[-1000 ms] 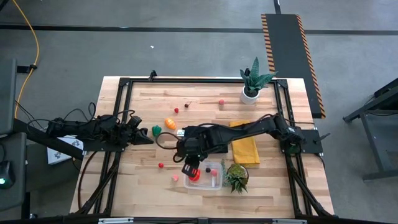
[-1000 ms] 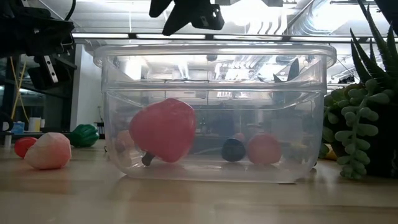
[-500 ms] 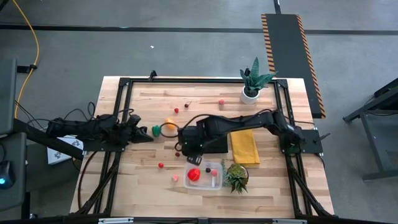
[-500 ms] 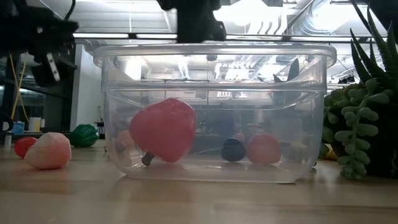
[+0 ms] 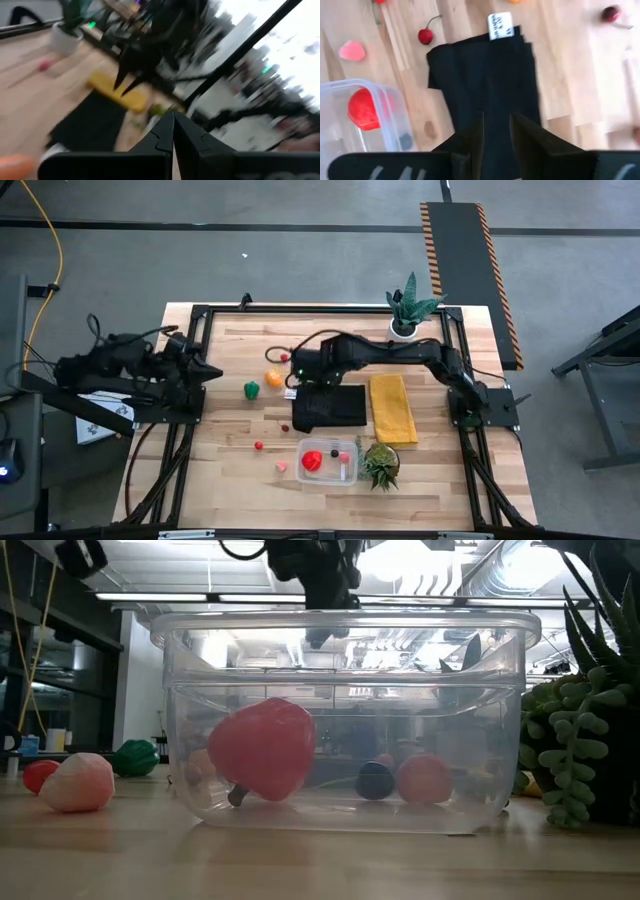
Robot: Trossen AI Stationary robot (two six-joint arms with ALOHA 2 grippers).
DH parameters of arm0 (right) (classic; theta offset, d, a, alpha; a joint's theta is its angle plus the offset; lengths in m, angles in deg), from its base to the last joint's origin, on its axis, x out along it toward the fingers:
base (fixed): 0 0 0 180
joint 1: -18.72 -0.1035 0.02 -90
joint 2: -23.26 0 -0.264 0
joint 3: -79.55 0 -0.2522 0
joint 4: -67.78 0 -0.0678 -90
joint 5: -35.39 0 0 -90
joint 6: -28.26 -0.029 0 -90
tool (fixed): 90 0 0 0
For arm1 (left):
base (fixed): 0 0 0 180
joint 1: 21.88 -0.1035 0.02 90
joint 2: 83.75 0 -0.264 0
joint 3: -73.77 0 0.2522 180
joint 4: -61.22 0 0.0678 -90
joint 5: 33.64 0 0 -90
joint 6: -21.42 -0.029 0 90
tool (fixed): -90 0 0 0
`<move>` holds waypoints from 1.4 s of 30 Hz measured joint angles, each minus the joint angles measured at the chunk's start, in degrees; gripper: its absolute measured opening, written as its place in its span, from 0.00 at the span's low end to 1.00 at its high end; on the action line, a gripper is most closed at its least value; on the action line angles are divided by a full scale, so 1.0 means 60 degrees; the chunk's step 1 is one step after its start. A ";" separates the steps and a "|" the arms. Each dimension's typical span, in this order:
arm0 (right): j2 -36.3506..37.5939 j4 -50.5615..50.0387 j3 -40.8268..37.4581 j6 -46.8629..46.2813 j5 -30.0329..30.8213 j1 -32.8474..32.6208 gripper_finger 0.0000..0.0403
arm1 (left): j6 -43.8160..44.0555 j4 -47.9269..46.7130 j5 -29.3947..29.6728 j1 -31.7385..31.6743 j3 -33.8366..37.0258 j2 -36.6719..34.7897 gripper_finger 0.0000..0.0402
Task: Pick and placing Produce into tupperware
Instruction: Put the bell pepper into the transparent bin
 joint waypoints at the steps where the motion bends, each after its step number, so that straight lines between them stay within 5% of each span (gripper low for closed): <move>1: 0.0067 -0.0008 0.0000 0.0109 -0.0004 0.0102 0.21 | -0.0172 -0.0554 0.0003 0.0000 -0.0470 0.0426 0.00; 10: 0.0695 -0.0039 0.0000 0.0817 -0.0011 0.1036 0.21 | -0.0622 -0.4617 0.0915 0.0000 -0.3335 0.4090 0.05; 20: 0.0785 -0.0211 0.0000 0.1711 -0.0015 0.1700 0.21 | -0.0663 -0.5472 0.1184 -0.0004 -0.3580 0.6426 0.40; 29: 0.0785 -0.0593 0.0000 0.2332 -0.0029 0.1723 0.21 | 0.0776 -0.6117 0.1417 -0.0004 -0.3583 0.7358 0.54; 42: 0.0785 -0.1036 0.0000 0.2324 -0.0108 0.1796 0.21 | 0.4975 -0.6901 0.2092 -0.0007 -0.3573 0.7411 0.52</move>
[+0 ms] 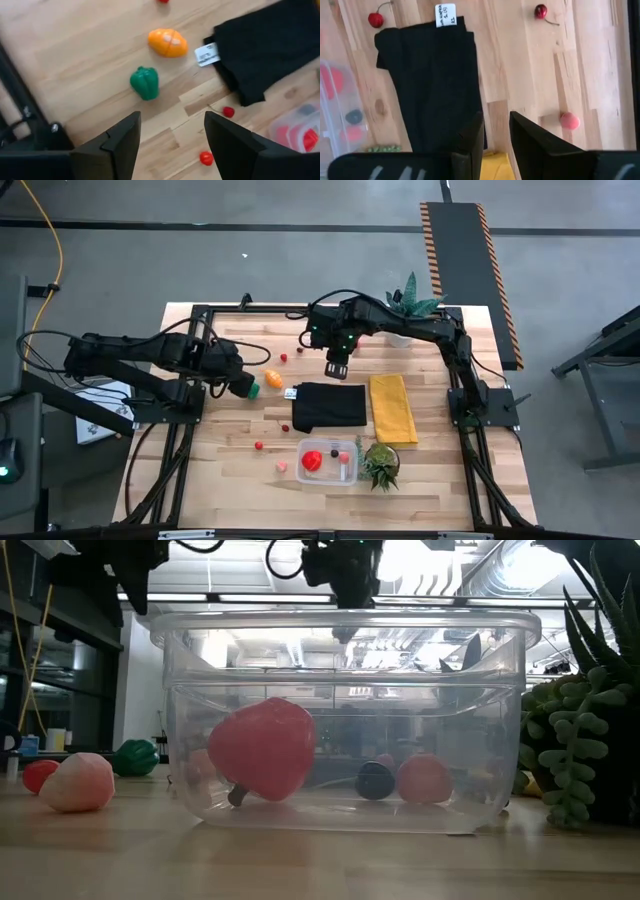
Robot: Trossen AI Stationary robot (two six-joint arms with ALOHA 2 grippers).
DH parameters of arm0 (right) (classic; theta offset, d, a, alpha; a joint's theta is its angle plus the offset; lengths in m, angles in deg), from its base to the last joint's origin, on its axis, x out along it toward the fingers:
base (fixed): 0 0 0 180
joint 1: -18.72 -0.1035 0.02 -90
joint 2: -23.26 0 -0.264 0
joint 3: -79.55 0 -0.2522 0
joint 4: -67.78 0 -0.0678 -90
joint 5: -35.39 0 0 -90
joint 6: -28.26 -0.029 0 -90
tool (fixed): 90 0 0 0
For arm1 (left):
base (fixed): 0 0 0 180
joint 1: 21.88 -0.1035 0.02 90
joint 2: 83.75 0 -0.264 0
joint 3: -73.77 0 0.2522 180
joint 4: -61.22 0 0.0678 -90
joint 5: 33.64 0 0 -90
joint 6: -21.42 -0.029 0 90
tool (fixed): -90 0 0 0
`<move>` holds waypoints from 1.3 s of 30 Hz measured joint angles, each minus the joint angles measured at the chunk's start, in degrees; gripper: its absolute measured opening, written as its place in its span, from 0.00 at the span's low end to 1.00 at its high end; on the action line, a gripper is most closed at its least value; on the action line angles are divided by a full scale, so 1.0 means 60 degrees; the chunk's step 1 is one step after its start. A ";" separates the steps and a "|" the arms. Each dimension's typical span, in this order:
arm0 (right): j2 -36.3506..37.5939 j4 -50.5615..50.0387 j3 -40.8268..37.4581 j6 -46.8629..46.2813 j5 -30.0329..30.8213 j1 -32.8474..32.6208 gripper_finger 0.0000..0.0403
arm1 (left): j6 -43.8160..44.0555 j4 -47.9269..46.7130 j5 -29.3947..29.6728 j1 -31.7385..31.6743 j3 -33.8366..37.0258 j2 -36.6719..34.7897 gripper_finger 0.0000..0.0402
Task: Pick and placing Produce into tupperware
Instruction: Put the bell pepper into the transparent bin
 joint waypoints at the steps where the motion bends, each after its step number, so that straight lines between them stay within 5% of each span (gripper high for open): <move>1: 0.0000 -0.0053 0.0000 0.0006 -0.0001 0.0031 0.21 | 0.0186 -0.0111 -0.0002 0.0000 0.0004 0.0041 0.52; 6: 0.0000 -0.0090 0.0000 0.0081 -0.0047 0.0192 0.21 | 0.0355 -0.0757 -0.0034 0.0000 0.0007 0.0354 0.54; 18: 0.0000 -0.0405 0.0000 0.0144 -0.0304 0.0454 0.21 | -0.0017 -0.0781 0.0323 0.0000 0.0209 0.1367 0.80; 28: 0.0136 -0.0673 0.0000 0.1011 -0.0501 0.0615 0.21 | 0.0786 0.1297 -0.0633 -0.0056 0.2419 0.1409 0.79; 39: 0.0517 -0.0658 0.0000 0.1679 -0.1165 0.0997 0.21 | 0.0530 0.2692 -0.1359 -0.1861 0.2867 0.1318 0.79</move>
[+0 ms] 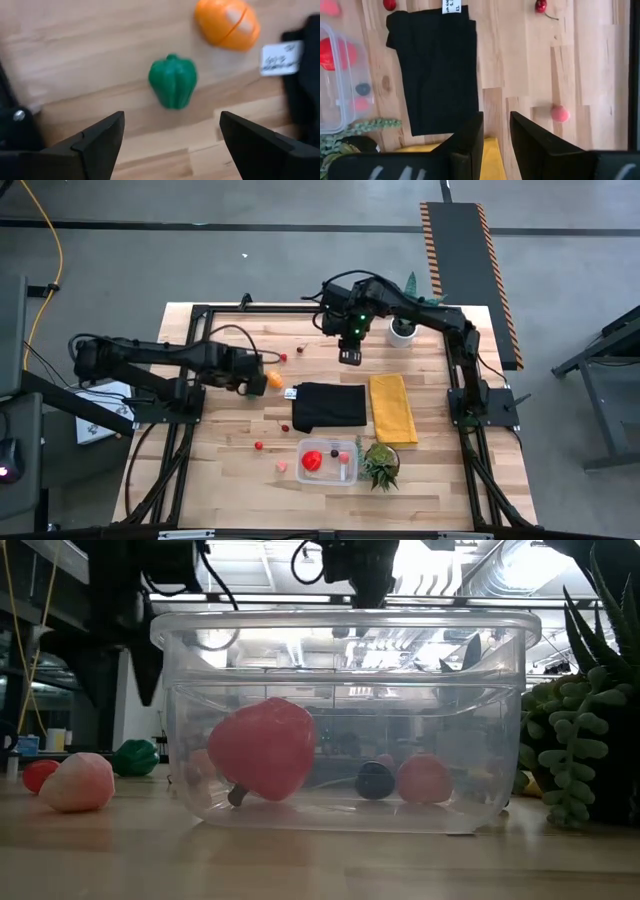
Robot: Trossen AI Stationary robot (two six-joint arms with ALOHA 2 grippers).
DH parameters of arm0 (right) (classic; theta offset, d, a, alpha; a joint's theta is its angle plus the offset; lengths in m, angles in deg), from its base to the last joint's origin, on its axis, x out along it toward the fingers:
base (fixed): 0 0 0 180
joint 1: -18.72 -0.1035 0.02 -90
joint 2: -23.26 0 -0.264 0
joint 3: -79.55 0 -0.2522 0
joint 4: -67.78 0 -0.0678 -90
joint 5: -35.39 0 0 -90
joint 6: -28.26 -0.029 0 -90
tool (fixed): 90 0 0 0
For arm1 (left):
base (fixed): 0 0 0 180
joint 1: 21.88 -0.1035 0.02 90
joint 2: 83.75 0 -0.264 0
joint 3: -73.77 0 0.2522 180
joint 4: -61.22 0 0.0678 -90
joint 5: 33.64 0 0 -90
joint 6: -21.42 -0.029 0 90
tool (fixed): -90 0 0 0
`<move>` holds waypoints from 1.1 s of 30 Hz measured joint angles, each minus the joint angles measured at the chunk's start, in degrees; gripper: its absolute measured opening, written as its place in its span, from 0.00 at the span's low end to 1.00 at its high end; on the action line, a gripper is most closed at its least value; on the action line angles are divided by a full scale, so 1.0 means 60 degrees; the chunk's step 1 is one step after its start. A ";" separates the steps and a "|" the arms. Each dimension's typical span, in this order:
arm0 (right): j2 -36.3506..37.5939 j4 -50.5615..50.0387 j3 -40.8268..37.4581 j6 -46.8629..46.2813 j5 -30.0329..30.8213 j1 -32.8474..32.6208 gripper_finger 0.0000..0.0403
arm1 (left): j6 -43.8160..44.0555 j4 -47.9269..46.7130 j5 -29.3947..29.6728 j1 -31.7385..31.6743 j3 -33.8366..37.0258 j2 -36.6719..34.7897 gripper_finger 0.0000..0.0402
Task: Pick and placing Produce into tupperware
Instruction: Put the bell pepper into the transparent bin
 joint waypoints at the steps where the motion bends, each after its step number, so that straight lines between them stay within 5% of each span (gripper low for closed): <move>1: 0.0015 -0.0008 -0.0001 -0.0001 -0.0005 0.0048 0.21 | -0.0119 0.0164 -0.0059 -0.0189 0.0000 0.0000 0.79; 13: 0.0033 0.0069 -0.0002 -0.0004 -0.0512 0.0315 0.21 | -0.1232 0.0593 -0.0388 -0.1528 0.0000 0.0465 0.79; 33: 0.0033 0.0138 0.0000 -0.0036 -0.0505 0.0315 0.21 | -0.2183 0.1134 -0.1356 -0.1570 0.0000 0.2000 0.79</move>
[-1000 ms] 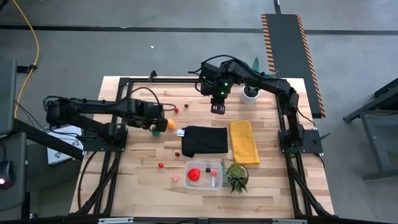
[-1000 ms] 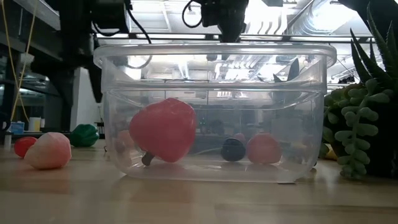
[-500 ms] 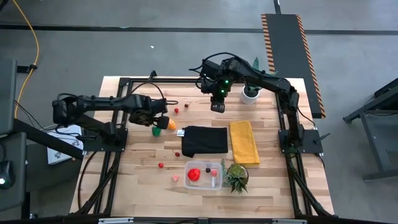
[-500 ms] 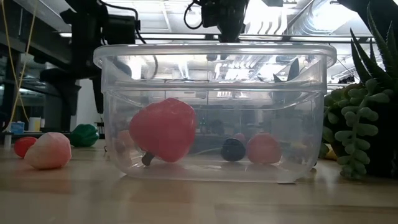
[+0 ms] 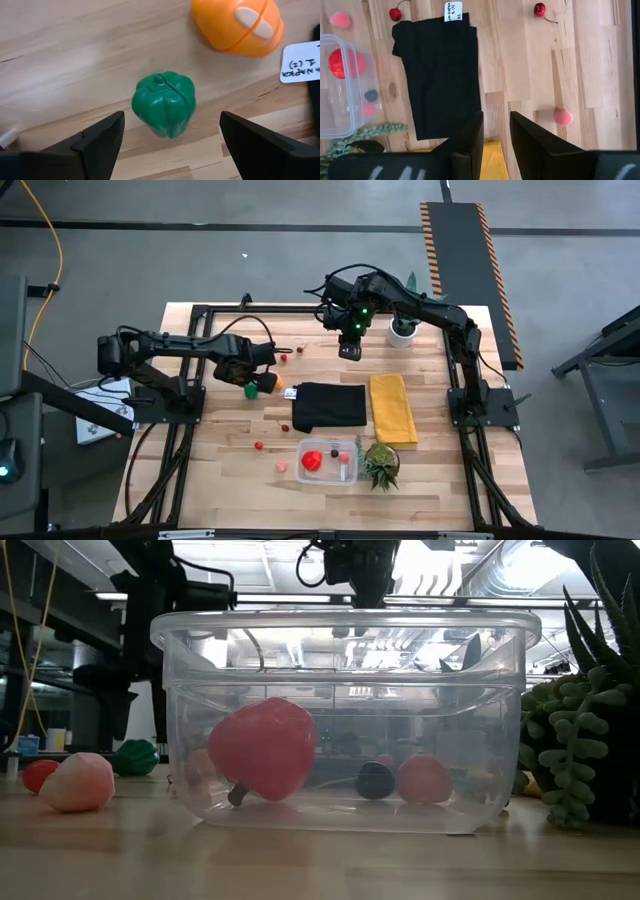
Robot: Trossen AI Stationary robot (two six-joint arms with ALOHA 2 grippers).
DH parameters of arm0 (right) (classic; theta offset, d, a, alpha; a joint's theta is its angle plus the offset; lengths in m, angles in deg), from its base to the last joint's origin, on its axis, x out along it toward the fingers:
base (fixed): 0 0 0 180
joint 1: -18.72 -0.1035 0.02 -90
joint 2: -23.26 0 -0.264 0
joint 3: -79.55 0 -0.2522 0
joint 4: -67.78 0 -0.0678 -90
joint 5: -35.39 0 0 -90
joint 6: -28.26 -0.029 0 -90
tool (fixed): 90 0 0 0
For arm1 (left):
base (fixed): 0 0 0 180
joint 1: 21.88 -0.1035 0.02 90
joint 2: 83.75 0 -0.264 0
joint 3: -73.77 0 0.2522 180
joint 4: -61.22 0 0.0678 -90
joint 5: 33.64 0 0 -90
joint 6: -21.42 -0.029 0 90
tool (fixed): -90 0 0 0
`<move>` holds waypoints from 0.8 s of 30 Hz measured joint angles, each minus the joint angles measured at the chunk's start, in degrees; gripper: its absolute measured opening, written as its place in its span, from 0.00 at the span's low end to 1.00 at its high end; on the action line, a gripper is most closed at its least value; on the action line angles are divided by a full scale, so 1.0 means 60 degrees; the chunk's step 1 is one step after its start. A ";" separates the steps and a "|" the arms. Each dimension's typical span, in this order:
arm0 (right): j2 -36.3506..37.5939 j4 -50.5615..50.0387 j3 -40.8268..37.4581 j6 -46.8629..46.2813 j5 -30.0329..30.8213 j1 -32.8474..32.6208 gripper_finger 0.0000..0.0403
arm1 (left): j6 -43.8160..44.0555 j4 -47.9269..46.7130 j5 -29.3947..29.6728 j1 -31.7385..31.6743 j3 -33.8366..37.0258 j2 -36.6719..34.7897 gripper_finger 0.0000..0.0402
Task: Pick and placing Produce into tupperware
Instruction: Put the bell pepper into the transparent bin
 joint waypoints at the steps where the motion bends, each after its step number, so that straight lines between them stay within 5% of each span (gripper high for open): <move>1: 0.0000 0.0000 0.0000 -0.0001 0.0000 0.0000 0.21 | -0.0001 0.0002 0.0002 0.0000 0.0000 0.0029 0.79; 24: 0.0000 0.0040 0.0000 0.0105 0.0007 0.0000 0.21 | 0.0173 0.1029 -0.0134 0.0000 0.0801 0.0113 0.79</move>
